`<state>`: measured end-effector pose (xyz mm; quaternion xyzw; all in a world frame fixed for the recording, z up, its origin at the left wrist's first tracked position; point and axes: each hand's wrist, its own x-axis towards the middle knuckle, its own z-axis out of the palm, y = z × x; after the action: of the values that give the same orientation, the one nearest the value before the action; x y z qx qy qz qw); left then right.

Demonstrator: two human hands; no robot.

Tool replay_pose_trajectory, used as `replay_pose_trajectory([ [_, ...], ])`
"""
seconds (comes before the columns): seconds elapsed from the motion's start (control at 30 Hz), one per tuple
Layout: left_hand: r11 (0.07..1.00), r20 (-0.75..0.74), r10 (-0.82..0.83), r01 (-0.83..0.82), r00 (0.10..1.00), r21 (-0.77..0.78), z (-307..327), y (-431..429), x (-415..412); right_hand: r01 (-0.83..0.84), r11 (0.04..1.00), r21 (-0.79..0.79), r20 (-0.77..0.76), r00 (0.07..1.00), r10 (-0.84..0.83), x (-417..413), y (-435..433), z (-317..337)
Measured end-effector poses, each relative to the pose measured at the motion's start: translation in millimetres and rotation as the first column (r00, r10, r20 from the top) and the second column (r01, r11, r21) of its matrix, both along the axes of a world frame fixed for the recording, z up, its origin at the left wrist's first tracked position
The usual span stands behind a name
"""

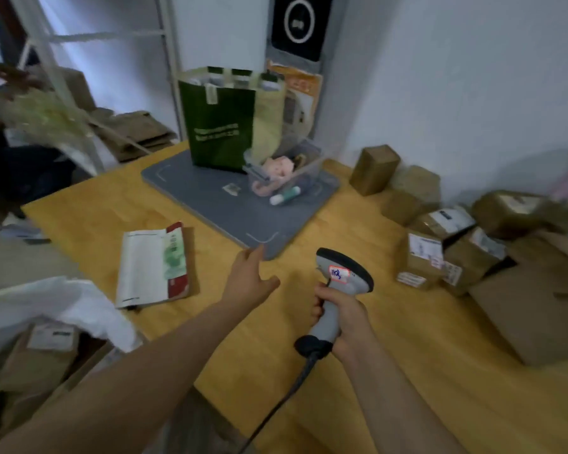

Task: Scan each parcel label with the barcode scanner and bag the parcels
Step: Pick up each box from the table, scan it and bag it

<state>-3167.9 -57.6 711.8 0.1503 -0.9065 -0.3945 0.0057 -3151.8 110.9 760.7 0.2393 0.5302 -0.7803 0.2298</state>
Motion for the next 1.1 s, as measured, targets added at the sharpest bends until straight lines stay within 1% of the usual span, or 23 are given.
replay_pose_trajectory([
  [0.07,0.984,0.02,-0.178,0.178,0.984,-0.025,8,54,-23,0.093,0.996,-0.008,-0.009,0.996,-0.093,-5,46,5],
  [0.13,0.95,0.051,-0.309,0.311,0.95,-0.039,11,109,-44,0.178,0.984,-0.029,-0.013,0.984,-0.178,-7,94,10],
  [0.2,0.917,0.093,-0.393,0.398,0.915,-0.039,12,163,-63,0.252,0.967,-0.044,-0.015,0.967,-0.253,-10,141,12],
  [0.27,0.906,0.131,-0.411,0.42,0.902,-0.051,13,211,-83,0.302,0.952,-0.041,-0.02,0.953,-0.303,-14,183,11],
  [0.33,0.919,0.154,-0.378,0.39,0.913,-0.058,13,252,-104,0.332,0.943,-0.034,-0.018,0.943,-0.333,-18,217,7],
  [0.4,0.942,0.168,-0.308,0.324,0.937,-0.082,9,287,-125,0.341,0.94,-0.03,-0.016,0.94,-0.341,-23,244,2],
  [0.53,0.974,0.247,-0.109,0.153,0.963,-0.166,-3,338,-159,0.29,0.957,0.01,-0.042,0.956,-0.289,-34,279,-6],
  [0.6,0.987,0.302,-0.002,0.05,0.953,-0.152,-14,356,-178,0.266,0.963,0.045,-0.06,0.963,-0.263,-40,291,-8],
  [0.67,0.986,0.34,0.103,-0.052,0.935,-0.157,-24,365,-193,0.23,0.971,0.06,-0.064,0.972,-0.227,-43,299,-11],
  [0.73,0.984,0.31,0.128,-0.081,0.942,-0.16,-36,363,-203,0.197,0.978,0.067,-0.072,0.979,-0.192,-45,302,-13],
  [0.87,0.986,0.177,0.017,0.013,0.984,-0.166,-43,344,-198,0.122,0.979,0.163,-0.076,0.991,-0.111,-52,298,-16],
  [0.93,0.977,0.084,-0.079,0.094,0.993,-0.192,-40,323,-187,0.067,0.97,0.233,-0.079,0.996,-0.049,-57,290,-16],
  [1.0,0.961,0.013,-0.176,0.175,0.984,-0.215,-37,295,-175,0.001,0.954,0.299,-0.09,0.996,0.028,-60,278,-14],
  [1.1,0.931,-0.014,-0.269,0.256,0.963,-0.261,-24,253,-154,-0.081,0.919,0.387,-0.103,0.986,0.13,-58,253,-10],
])
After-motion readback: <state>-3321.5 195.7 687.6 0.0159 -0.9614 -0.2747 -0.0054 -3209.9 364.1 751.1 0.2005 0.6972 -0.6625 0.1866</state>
